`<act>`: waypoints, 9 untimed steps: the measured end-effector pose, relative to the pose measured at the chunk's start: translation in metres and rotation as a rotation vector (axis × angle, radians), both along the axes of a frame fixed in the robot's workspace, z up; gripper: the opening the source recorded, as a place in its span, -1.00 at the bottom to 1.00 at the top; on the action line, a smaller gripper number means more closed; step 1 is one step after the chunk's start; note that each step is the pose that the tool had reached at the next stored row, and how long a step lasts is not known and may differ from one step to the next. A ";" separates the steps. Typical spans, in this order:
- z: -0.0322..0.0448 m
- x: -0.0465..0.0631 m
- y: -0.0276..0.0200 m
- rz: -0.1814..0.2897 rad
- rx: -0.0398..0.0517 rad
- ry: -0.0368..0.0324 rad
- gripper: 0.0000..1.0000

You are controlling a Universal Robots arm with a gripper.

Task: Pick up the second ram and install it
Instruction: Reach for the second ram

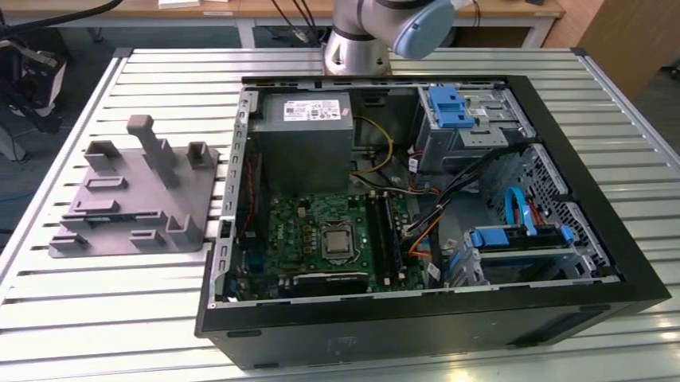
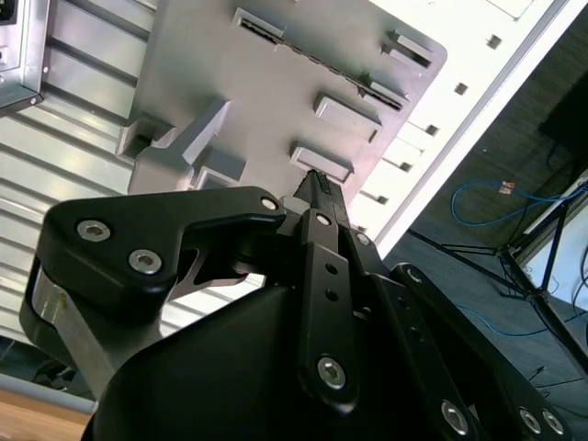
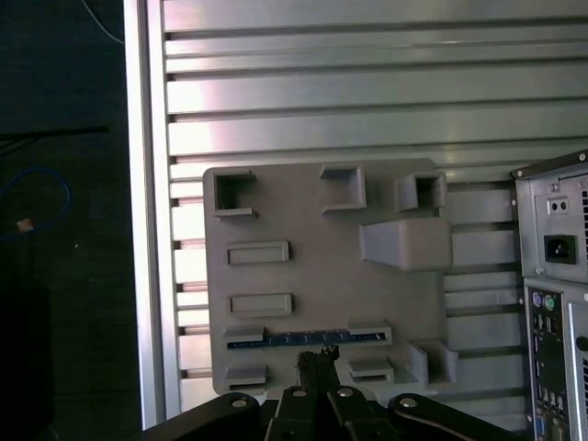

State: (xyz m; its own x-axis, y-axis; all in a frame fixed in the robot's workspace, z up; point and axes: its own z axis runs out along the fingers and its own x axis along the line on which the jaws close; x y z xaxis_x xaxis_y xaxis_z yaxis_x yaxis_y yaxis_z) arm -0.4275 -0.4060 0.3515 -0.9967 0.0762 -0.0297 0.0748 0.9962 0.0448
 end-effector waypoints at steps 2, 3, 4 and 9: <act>-0.0010 -0.001 0.0000 0.000 0.0001 -0.0002 -0.80; -0.0016 -0.002 -0.0001 0.000 0.0000 -0.0001 -0.80; -0.0021 -0.003 -0.0001 0.000 0.0000 0.0000 -0.80; -0.0054 -0.007 -0.0003 0.000 0.0000 0.0000 -0.80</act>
State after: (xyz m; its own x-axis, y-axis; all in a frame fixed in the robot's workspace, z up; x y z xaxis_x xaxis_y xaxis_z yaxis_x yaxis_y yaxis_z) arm -0.4344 -0.4063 0.3461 -0.9967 0.0762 -0.0296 0.0749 0.9962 0.0447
